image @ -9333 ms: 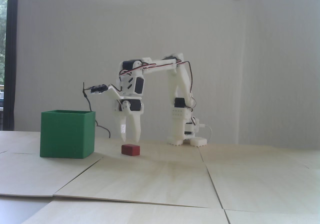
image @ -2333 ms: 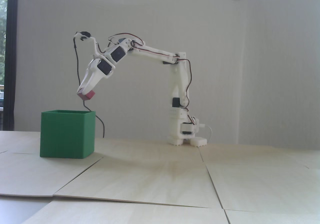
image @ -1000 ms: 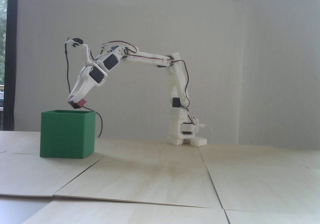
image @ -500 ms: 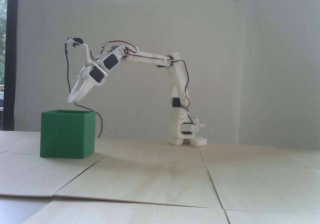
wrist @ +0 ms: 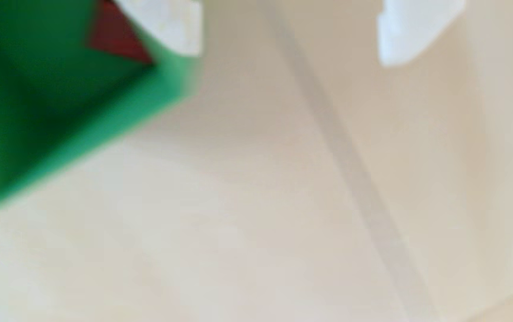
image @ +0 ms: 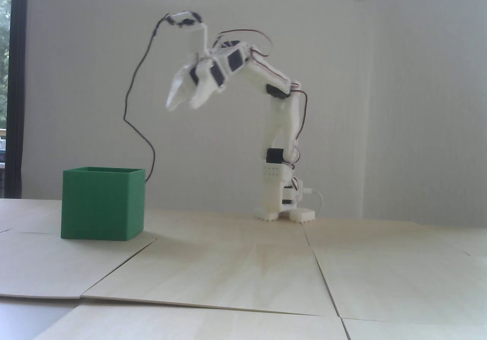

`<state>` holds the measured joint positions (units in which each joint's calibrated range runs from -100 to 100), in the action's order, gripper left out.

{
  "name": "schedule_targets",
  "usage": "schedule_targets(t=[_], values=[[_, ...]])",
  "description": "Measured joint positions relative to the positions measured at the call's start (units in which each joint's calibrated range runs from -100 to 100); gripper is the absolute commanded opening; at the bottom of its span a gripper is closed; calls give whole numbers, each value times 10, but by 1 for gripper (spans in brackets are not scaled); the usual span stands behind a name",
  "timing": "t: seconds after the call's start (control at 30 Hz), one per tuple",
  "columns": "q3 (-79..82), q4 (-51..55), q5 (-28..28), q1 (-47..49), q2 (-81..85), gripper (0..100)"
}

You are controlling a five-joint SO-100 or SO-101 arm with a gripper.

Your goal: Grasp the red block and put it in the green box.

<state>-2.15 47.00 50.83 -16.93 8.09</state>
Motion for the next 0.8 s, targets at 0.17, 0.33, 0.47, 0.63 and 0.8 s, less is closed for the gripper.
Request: schedule_targets(t=[0.17,0.33,0.47,0.63,0.8], values=[[177,4,0,86,145,1],[366,4,0,122,259,2],[509,5,1,120,332,2],[684,5,-13,122,418,2],[827,5,-55,132,511,2]])
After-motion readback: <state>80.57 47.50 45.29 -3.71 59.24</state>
